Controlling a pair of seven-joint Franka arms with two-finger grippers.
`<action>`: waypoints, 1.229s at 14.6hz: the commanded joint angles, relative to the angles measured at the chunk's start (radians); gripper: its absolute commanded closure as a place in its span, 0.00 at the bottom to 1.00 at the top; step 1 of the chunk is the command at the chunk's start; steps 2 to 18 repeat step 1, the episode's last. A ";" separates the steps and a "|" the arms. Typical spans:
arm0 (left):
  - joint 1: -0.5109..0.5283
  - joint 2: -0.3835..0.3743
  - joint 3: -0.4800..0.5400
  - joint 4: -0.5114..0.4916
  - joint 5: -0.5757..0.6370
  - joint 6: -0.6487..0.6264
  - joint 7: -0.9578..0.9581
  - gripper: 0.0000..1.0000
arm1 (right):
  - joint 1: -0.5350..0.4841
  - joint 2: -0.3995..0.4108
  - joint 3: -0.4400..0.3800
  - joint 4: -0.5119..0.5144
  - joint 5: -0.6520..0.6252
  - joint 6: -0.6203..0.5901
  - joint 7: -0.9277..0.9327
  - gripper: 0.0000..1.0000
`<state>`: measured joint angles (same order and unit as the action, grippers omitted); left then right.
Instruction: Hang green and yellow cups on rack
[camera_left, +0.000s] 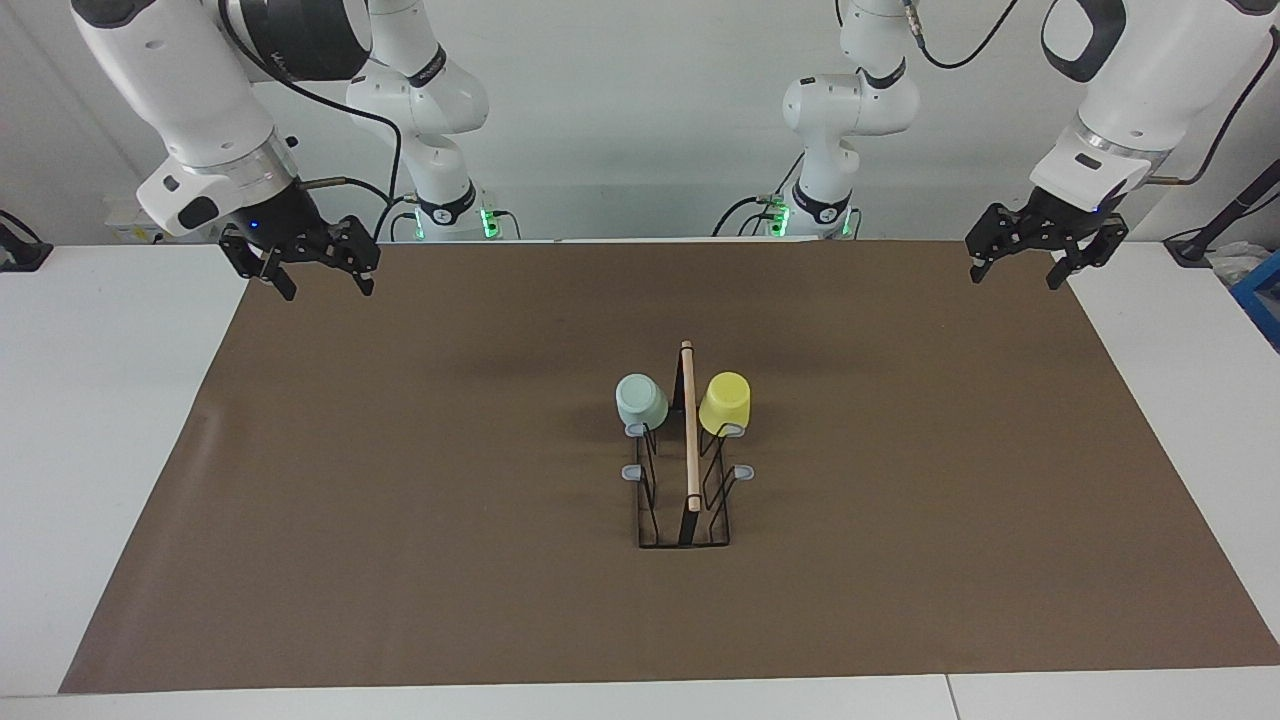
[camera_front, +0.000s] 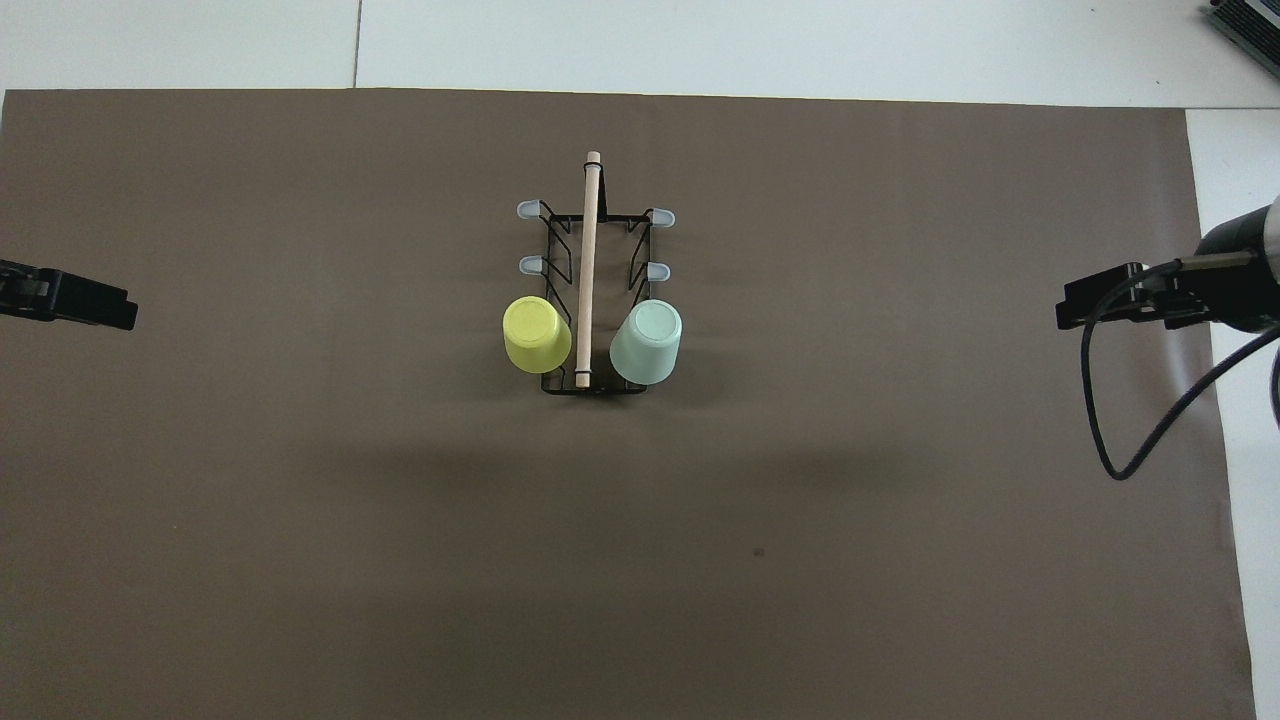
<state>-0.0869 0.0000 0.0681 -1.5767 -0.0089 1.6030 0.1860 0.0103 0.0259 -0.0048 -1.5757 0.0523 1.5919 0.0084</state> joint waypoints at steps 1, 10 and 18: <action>-0.007 -0.031 0.004 -0.034 0.017 -0.008 0.001 0.00 | 0.002 -0.004 0.003 -0.014 -0.022 0.013 -0.005 0.00; -0.007 -0.031 0.004 -0.034 0.017 -0.008 0.001 0.00 | 0.002 -0.004 0.003 -0.014 -0.022 0.013 -0.005 0.00; -0.007 -0.031 0.004 -0.034 0.017 -0.008 0.001 0.00 | 0.002 -0.004 0.003 -0.014 -0.022 0.013 -0.005 0.00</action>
